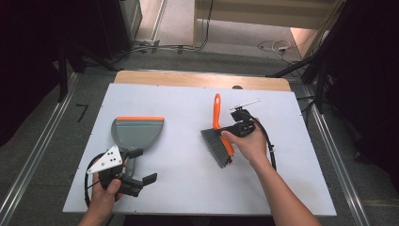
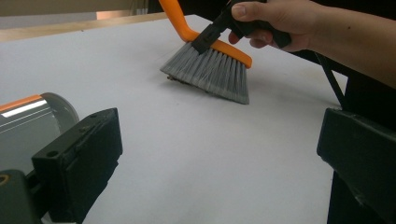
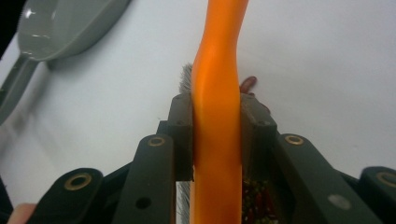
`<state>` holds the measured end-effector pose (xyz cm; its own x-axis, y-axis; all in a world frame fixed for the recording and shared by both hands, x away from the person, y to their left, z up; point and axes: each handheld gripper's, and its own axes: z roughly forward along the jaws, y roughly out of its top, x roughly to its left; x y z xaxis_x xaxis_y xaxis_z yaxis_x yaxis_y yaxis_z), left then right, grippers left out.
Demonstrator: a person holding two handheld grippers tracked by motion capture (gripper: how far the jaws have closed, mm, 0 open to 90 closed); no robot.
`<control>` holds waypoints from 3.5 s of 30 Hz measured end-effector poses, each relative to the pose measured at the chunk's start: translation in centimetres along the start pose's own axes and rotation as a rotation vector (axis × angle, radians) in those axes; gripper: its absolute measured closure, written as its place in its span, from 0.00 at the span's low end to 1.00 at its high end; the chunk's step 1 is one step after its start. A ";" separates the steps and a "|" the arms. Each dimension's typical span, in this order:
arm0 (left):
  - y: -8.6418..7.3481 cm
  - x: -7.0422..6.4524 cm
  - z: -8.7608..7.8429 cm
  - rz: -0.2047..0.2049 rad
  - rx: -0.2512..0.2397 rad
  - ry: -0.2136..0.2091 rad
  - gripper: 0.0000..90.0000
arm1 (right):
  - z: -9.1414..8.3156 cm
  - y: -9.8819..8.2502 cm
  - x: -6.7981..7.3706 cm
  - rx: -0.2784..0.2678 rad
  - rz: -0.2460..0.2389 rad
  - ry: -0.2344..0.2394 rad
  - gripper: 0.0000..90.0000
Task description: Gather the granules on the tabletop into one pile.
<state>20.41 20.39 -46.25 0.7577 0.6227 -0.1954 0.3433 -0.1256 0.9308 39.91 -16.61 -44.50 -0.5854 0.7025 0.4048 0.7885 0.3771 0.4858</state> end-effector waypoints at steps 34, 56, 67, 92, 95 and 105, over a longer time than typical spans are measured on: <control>0.0 0.0 0.1 -0.003 0.000 -0.002 0.01 | -1.9 -4.0 6.0 0.339 -0.723 -0.063 0.76; 0.0 0.0 0.1 -0.003 -0.002 -0.002 0.01 | -0.8 -1.6 3.6 0.310 -0.741 -0.014 0.76; 0.0 0.1 -0.1 -0.005 -0.004 0.000 0.01 | -0.2 -0.3 2.5 0.290 -0.744 0.010 0.75; 0.0 0.2 -0.3 -0.007 -0.007 0.005 0.01 | 0.5 1.7 1.6 0.257 -0.709 -0.020 0.75; 0.0 0.2 -0.2 -0.007 -0.006 0.004 0.01 | 0.6 1.8 1.5 0.253 -0.706 -0.024 0.75; 0.0 0.2 -0.3 -0.006 -0.007 0.004 0.01 | 0.6 2.4 1.1 0.244 -0.693 -0.041 0.75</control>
<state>20.43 20.74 -46.26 0.7536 0.6262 -0.1998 0.3441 -0.1168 0.9316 41.27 -14.53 -43.38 -0.9608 0.2748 0.0355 0.2627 0.8629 0.4318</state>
